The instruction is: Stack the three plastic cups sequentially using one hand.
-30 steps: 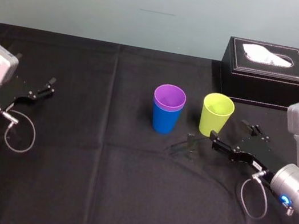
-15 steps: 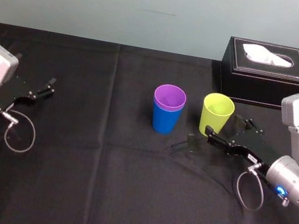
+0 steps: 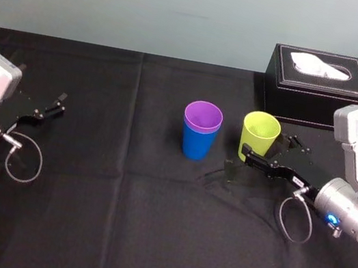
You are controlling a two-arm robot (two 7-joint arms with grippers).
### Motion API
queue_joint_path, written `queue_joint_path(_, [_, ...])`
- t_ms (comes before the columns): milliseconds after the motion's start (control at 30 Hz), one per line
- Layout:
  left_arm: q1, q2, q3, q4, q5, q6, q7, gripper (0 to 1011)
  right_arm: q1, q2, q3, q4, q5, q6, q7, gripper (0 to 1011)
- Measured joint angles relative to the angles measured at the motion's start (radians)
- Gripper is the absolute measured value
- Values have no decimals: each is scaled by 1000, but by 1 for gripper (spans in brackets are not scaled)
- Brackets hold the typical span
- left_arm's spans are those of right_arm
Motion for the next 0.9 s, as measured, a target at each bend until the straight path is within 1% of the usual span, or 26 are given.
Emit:
queue_joint_path(300, [0,0,0,0,0,0,0,1011,37,-8,-18,46,2,-11,12,1003])
queue_joint_path(633, [0,0,0,0,0,0,0,1011,84,-19,-41,93,-17,-15,19,1003])
queue_joint_path(900, [0,0,0,0,0,0,0,1011,101,-25,-47,111,-19,-20,22,1003])
